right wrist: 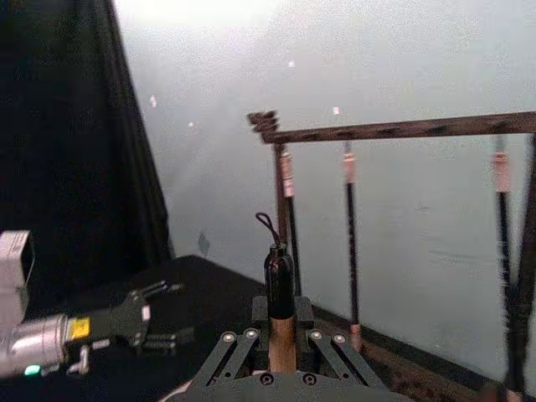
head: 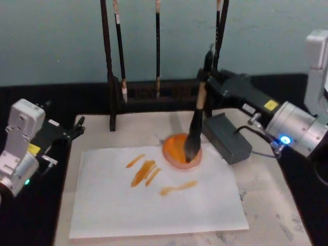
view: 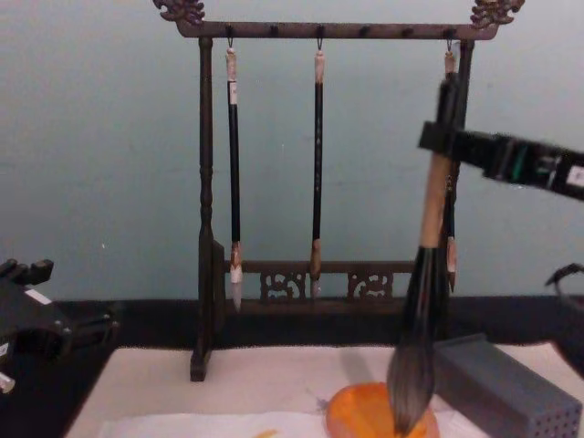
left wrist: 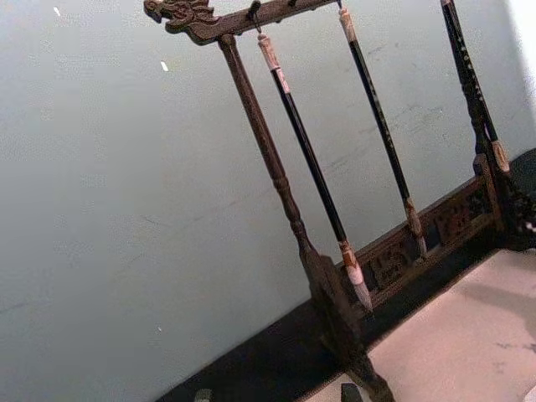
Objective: Pick up the brush from the inkstone, write on the paper, then place the brush back to its original position.
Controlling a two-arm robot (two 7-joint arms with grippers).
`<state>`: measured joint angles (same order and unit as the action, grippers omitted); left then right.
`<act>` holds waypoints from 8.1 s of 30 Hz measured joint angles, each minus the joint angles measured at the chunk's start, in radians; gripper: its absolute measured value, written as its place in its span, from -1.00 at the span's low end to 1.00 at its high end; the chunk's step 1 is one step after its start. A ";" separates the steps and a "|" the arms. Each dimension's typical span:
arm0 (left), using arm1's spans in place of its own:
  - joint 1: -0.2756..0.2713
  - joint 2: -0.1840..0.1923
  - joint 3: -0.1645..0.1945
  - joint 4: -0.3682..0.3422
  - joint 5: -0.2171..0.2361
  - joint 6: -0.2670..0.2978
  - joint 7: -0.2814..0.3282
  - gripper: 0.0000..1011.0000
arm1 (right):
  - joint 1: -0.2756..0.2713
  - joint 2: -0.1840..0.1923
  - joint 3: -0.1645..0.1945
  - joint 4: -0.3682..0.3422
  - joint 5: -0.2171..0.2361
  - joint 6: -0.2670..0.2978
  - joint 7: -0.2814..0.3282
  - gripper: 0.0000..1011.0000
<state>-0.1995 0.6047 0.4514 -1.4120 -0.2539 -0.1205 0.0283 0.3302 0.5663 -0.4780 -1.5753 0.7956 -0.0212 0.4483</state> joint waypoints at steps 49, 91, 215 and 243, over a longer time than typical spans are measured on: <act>0.000 0.000 0.000 0.000 0.000 0.000 0.000 0.98 | -0.082 -0.049 -0.004 -0.050 -0.132 0.029 0.074 -0.63; 0.000 0.000 0.000 0.000 0.000 0.000 0.000 0.98 | -0.098 -0.071 0.036 -0.085 -0.109 0.051 0.081 -0.63; 0.000 0.000 0.000 0.000 0.000 0.000 0.000 0.98 | -0.017 -0.204 0.183 0.144 0.378 0.196 -0.248 -0.63; 0.000 0.000 0.000 0.000 0.000 0.000 0.000 0.98 | -0.049 -0.241 0.187 0.120 0.482 0.142 -0.530 -0.63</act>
<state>-0.1995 0.6047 0.4514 -1.4120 -0.2539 -0.1205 0.0283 0.2812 0.3258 -0.2913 -1.4557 1.2778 0.1207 -0.0817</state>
